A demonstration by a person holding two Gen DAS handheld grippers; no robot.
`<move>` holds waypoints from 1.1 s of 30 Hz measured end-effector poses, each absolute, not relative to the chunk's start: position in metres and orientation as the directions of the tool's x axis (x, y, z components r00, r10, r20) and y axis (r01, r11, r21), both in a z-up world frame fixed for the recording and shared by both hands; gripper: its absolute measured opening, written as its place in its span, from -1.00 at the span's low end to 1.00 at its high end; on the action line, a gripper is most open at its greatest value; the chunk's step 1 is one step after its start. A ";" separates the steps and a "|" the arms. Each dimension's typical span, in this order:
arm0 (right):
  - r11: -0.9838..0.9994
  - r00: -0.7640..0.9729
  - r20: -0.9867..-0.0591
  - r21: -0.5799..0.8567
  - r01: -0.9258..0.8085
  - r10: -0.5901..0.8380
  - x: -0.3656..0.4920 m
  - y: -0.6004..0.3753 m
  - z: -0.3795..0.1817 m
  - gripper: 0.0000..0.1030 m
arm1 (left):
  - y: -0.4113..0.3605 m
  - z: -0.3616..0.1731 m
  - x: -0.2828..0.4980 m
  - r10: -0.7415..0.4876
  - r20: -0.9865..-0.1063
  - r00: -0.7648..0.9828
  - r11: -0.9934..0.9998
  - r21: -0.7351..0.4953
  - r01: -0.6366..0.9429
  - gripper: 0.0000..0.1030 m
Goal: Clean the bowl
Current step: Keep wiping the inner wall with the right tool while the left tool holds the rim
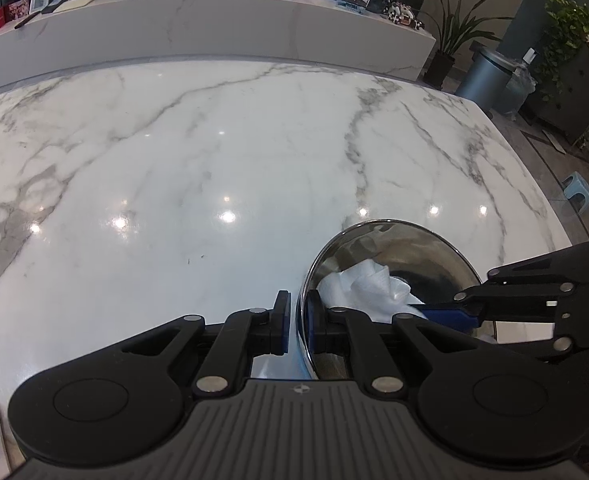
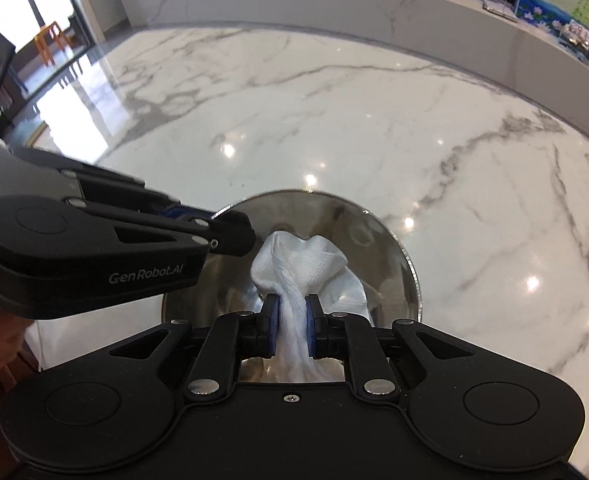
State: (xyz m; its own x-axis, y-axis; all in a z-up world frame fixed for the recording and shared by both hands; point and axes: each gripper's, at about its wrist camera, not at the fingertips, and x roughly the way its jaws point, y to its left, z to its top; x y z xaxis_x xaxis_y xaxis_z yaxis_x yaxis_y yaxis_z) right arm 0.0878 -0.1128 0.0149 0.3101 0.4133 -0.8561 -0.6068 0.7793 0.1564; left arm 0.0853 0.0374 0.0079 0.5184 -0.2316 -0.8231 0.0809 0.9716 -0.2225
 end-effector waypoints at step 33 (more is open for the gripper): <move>0.852 0.495 -0.762 0.141 -0.504 0.419 0.068 -0.136 0.034 -0.61 | 0.023 0.012 0.076 -0.232 -0.815 0.531 0.973 -0.201 0.116 -0.56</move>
